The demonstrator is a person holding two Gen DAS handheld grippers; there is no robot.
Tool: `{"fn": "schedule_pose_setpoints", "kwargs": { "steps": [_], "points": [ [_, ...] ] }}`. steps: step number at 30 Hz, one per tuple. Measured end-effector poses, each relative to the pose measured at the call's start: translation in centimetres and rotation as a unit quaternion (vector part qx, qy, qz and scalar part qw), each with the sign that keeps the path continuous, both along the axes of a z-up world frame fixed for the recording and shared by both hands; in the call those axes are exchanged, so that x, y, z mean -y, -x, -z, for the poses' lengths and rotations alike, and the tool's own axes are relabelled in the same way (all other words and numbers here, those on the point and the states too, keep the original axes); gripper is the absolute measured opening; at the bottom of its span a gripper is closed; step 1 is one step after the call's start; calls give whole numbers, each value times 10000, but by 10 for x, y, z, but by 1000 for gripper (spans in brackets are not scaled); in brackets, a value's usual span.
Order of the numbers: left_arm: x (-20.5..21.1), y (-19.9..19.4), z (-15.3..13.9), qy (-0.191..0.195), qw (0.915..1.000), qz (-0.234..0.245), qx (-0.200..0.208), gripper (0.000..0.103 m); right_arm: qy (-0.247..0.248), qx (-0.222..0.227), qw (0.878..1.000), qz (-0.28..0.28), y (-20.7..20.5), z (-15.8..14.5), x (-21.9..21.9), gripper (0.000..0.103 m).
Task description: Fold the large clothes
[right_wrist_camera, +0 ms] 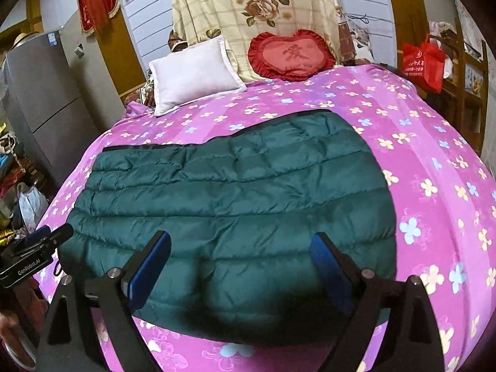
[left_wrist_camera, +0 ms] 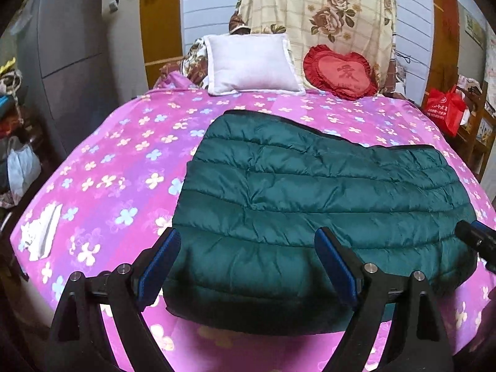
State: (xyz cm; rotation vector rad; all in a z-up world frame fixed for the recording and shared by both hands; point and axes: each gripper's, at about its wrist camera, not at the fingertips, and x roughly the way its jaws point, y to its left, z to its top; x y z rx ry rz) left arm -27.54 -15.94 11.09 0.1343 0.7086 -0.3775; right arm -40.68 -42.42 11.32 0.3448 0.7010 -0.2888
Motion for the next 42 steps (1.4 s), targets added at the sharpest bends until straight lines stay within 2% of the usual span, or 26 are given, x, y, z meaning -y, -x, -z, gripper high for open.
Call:
{"fn": "schedule_pose_setpoints", "kwargs": {
  "steps": [8, 15, 25, 42],
  "points": [
    [5, 11, -2, -56, 9997, -85, 208, 70, 329, -60, 9994, -88, -4, 8, -25, 96],
    [12, 19, -3, -173, 9992, -30, 362, 70, 676, 9, 9976, -163, -4, 2, -40, 99],
    [16, 22, -2, -282, 9985, -96, 467, 70, 637, 56, 9978, -156, -2, 4, -42, 100],
    [17, 17, 3, -229, 9992, -117, 316, 70, 751, 6, 9970, -200, -7, 6, -48, 101]
  ]
}}
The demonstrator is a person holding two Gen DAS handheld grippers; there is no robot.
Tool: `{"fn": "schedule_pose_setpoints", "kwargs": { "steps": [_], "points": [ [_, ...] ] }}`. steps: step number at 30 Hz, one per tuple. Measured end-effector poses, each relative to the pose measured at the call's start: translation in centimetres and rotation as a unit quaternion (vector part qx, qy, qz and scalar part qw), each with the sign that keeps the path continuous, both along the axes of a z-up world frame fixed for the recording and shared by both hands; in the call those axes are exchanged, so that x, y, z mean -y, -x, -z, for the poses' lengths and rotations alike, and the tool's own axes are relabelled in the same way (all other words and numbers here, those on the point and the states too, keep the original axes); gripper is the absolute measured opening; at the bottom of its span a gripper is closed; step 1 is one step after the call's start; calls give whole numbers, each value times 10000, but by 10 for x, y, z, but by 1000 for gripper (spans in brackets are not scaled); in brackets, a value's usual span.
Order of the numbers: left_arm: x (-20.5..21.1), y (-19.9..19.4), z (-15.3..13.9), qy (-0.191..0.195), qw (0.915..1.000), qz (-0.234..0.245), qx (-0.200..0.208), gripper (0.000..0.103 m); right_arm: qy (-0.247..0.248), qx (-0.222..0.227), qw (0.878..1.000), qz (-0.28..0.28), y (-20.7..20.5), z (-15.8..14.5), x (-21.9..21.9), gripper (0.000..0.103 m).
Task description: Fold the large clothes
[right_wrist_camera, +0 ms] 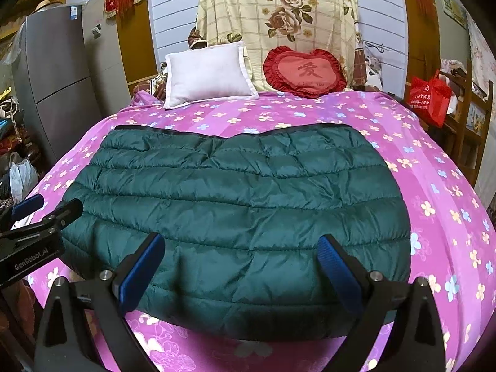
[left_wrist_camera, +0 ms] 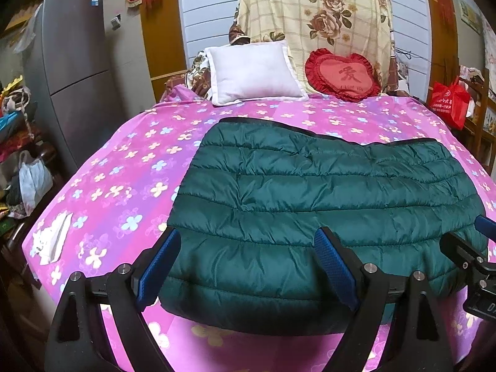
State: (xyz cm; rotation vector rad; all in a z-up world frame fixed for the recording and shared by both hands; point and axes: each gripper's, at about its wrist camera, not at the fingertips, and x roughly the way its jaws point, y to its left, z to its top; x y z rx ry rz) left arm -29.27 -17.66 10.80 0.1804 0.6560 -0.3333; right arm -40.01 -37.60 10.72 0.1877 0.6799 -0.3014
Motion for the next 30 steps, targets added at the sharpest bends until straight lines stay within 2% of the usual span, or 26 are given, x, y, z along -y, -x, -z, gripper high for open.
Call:
{"fn": "schedule_pose_setpoints", "kwargs": {
  "steps": [30],
  "points": [
    [9, -2, 7, 1, 9999, 39, -99, 69, -94, -83, 9999, 63, -10, 4, 3, 101]
  ]
}}
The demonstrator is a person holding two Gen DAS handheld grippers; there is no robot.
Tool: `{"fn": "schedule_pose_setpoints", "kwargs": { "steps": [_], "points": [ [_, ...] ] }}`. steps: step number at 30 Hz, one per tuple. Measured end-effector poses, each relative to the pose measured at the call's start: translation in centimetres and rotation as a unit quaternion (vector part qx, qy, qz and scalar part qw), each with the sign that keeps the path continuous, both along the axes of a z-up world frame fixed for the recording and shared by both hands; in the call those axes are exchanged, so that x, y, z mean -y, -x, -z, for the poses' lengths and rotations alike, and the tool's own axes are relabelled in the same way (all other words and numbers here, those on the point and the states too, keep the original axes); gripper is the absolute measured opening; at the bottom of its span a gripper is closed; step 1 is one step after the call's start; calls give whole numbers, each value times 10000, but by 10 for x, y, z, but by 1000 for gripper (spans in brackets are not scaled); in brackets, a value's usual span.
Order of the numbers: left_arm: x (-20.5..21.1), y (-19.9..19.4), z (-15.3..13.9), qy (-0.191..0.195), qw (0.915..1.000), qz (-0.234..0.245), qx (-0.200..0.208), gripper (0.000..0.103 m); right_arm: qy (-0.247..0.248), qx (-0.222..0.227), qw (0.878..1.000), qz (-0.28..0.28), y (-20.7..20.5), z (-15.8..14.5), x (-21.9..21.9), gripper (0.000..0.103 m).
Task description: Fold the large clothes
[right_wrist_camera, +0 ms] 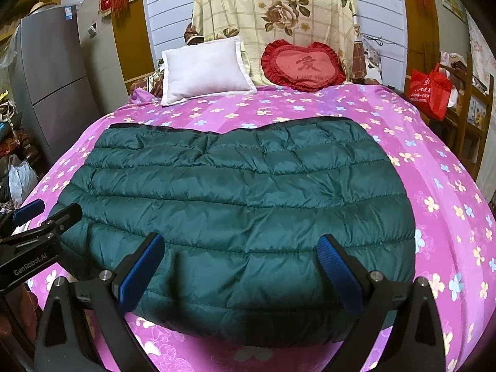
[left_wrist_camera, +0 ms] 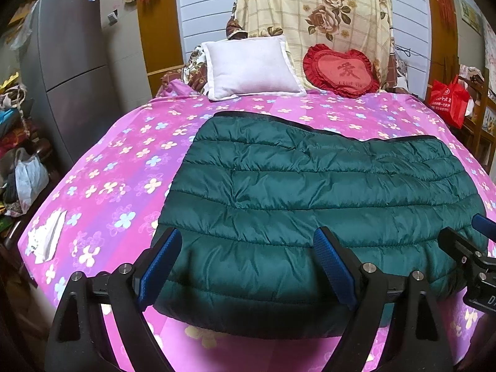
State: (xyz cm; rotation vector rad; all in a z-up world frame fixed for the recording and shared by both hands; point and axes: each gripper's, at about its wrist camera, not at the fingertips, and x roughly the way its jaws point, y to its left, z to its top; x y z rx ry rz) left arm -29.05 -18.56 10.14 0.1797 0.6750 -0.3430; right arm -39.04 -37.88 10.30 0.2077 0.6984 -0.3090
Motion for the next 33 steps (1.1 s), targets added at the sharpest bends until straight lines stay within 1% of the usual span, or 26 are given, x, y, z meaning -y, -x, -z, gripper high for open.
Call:
{"fn": "schedule_pose_setpoints", "kwargs": {
  "steps": [13, 20, 26, 33],
  "points": [
    [4, -2, 2, -17, 10000, 20, -46, 69, 70, -24, 10000, -58, -9, -3, 2, 101],
    [5, -4, 4, -6, 10000, 16, -68, 69, -1, -87, 9999, -87, -11, 3, -1, 101],
    [2, -4, 4, -11, 10000, 9, -81, 69, -16, -34, 10000, -51, -10, 1, -1, 101],
    [2, -4, 4, -12, 10000, 12, -84, 69, -10, -80, 9999, -62, -11, 2, 0, 101]
  ]
}}
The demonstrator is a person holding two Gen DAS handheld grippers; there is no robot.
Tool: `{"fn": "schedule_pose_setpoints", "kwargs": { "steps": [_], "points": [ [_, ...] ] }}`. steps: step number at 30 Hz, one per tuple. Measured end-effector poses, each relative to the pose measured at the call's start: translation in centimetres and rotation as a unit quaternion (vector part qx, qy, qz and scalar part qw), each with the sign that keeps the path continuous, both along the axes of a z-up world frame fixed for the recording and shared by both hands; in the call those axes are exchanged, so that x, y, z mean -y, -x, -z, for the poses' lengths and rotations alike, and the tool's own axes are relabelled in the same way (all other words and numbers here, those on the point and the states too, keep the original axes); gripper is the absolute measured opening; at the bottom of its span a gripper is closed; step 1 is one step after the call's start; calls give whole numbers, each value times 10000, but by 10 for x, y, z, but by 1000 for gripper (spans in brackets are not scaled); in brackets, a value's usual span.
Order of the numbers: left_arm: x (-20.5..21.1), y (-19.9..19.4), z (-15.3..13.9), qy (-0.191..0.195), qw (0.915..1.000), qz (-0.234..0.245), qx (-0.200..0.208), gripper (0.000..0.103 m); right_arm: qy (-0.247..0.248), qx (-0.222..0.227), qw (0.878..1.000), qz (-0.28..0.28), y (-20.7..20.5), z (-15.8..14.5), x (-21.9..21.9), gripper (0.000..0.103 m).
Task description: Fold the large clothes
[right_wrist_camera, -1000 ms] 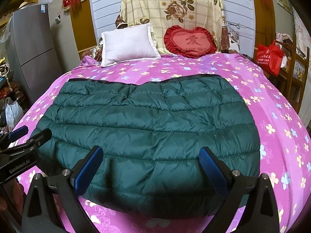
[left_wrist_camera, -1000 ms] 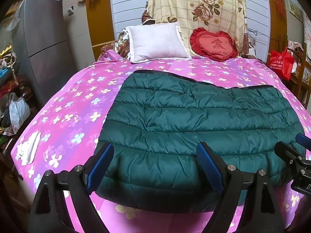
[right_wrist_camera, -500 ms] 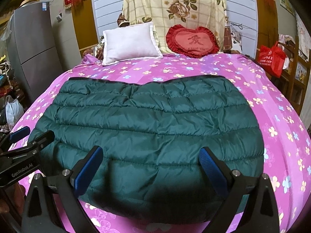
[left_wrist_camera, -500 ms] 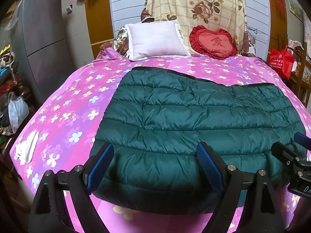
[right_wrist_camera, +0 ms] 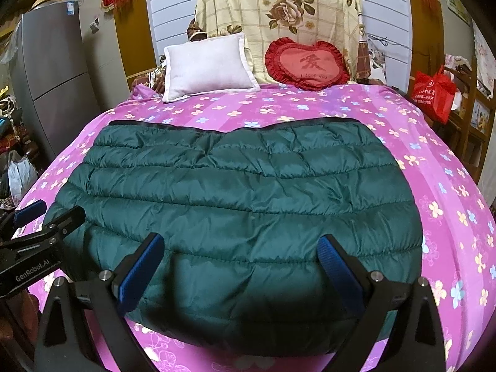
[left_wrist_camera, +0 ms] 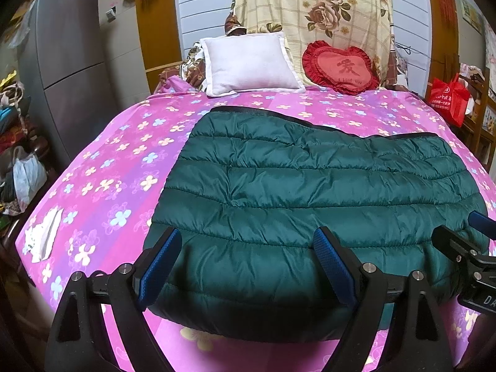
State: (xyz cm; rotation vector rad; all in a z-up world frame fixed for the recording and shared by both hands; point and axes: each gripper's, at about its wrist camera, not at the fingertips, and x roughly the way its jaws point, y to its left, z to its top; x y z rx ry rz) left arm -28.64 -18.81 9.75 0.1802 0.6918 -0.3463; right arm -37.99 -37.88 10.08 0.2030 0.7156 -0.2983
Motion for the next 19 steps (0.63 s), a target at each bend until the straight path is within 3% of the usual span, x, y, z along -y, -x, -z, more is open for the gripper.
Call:
{"fn": "schedule_pose_setpoints", "kwargs": {
  "steps": [19],
  "points": [
    [0, -4, 4, 62, 9999, 78, -63, 68, -76, -64, 9999, -20, -6, 7, 1, 101]
  ]
}}
